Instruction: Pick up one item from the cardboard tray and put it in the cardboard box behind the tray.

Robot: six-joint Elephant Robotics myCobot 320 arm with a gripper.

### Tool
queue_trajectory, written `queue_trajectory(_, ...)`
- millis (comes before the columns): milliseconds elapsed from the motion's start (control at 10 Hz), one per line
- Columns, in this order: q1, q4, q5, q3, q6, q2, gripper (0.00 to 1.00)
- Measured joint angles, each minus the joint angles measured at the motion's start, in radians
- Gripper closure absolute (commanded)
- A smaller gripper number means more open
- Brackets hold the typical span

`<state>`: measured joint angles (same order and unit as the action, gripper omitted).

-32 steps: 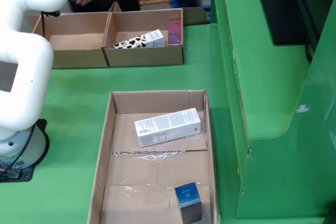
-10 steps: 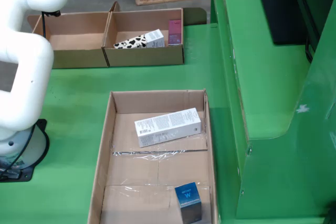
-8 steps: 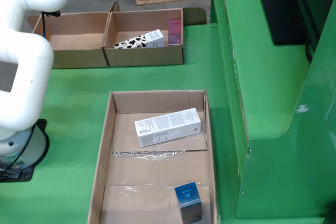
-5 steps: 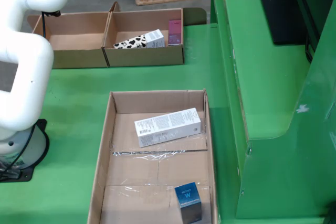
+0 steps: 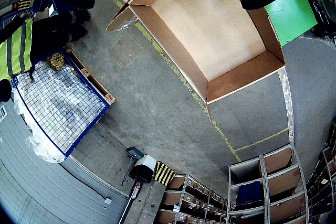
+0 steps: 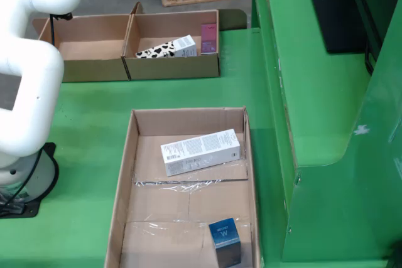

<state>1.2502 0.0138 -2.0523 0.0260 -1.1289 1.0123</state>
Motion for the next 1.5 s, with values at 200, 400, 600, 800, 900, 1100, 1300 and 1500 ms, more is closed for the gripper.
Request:
queue_trajectory(200,-0.002,0.000,0.000,0.000,0.000,0.000,0.00)
queue_trajectory(400,-0.003,0.000,0.000,0.000,0.000,0.000,0.00)
queue_trajectory(600,-0.025,-0.037,-0.006,0.046,-0.020,-0.029,0.00)
queue_trajectory(800,-0.046,0.006,0.011,0.140,-0.012,-0.133,0.00)
queue_trajectory(900,-0.068,0.049,0.011,0.181,0.021,-0.173,0.00)
queue_trajectory(1100,-0.120,0.158,0.037,0.293,0.100,-0.287,0.00)
queue_trajectory(1300,-0.149,0.255,0.061,0.388,0.160,-0.383,0.00)
queue_trajectory(1500,-0.181,0.351,0.098,0.485,0.241,-0.482,0.00)
